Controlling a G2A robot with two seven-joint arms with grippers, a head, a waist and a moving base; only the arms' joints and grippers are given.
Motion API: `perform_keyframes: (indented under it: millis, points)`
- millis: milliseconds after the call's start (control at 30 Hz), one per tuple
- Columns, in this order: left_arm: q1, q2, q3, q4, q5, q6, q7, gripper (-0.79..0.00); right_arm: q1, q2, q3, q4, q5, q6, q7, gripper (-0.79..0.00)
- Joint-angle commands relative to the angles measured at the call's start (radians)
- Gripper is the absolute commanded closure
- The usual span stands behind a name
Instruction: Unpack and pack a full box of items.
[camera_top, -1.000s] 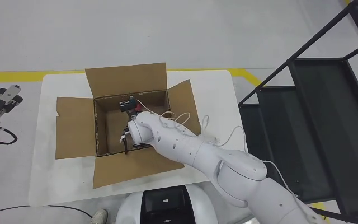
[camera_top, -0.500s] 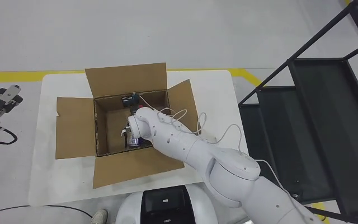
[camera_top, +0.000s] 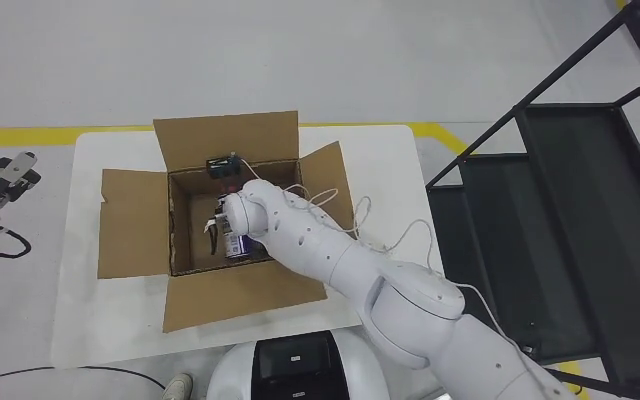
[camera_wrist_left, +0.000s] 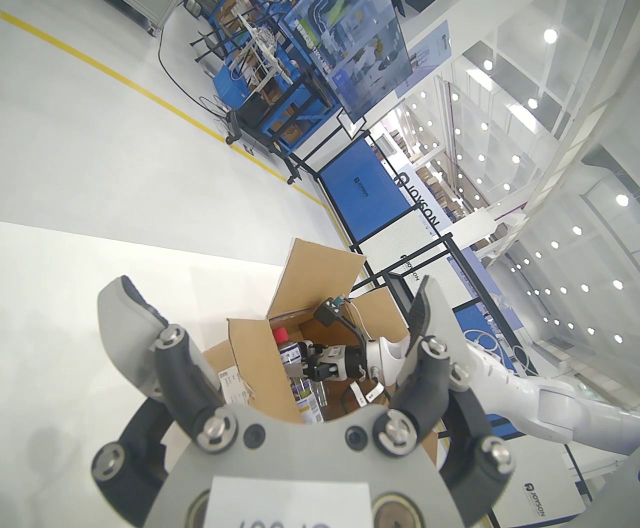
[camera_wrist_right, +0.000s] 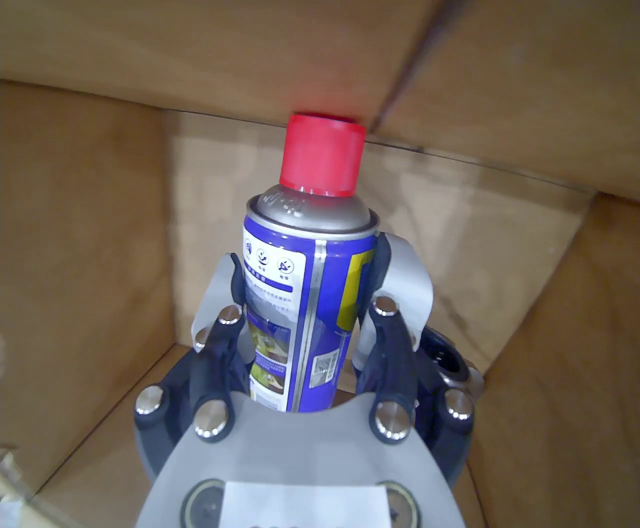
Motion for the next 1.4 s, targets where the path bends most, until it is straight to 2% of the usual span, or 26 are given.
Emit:
perform_keyframes:
  millis: [0,167,300,433,667,833,867,900,933,1367]
  points:
    - [0.000,0.000,0.000,0.000,0.000,0.000,0.000,-0.785,-0.009,0.015,0.030,-0.032,0.009,-0.047,-0.014,0.000]
    - [0.000,0.000,0.000,0.000,0.000,0.000,0.000,-0.785,-0.068,0.077,0.131,-0.141,0.006,-0.124,-0.048,0.000]
    - [0.000,0.000,0.000,0.000,0.000,0.000,0.000,-0.785,-0.134,0.127,0.173,-0.244,-0.080,-0.093,0.015,0.000]
    - [0.000,0.000,0.000,0.000,0.000,0.000,0.000,-0.785,-0.190,0.158,0.173,-0.354,-0.188,-0.047,0.100,0.000]
    - [0.000,0.000,0.000,0.000,0.000,0.000,0.000,-0.785,-0.228,0.180,0.140,-0.438,-0.352,0.038,0.250,0.000]
    - [0.000,0.000,0.000,0.000,0.000,0.000,0.000,-0.785,-0.232,0.169,0.126,-0.402,-0.368,0.060,0.265,0.000]
    - [0.000,0.000,0.000,0.000,0.000,0.000,0.000,-0.785,-0.228,0.166,0.119,-0.389,-0.376,0.065,0.264,-0.154]
    - [0.000,0.000,0.000,0.000,0.000,0.000,0.000,-0.785,-0.225,0.162,0.115,-0.381,-0.377,0.067,0.265,-0.650]
    - [0.000,0.000,0.000,0.000,0.000,0.000,0.000,-0.785,-0.223,0.158,0.114,-0.375,-0.372,0.065,0.266,-0.785]
    - [0.000,0.000,0.000,0.000,0.000,0.000,0.000,-0.785,-0.208,0.129,0.089,-0.371,-0.393,0.044,0.303,-0.785]
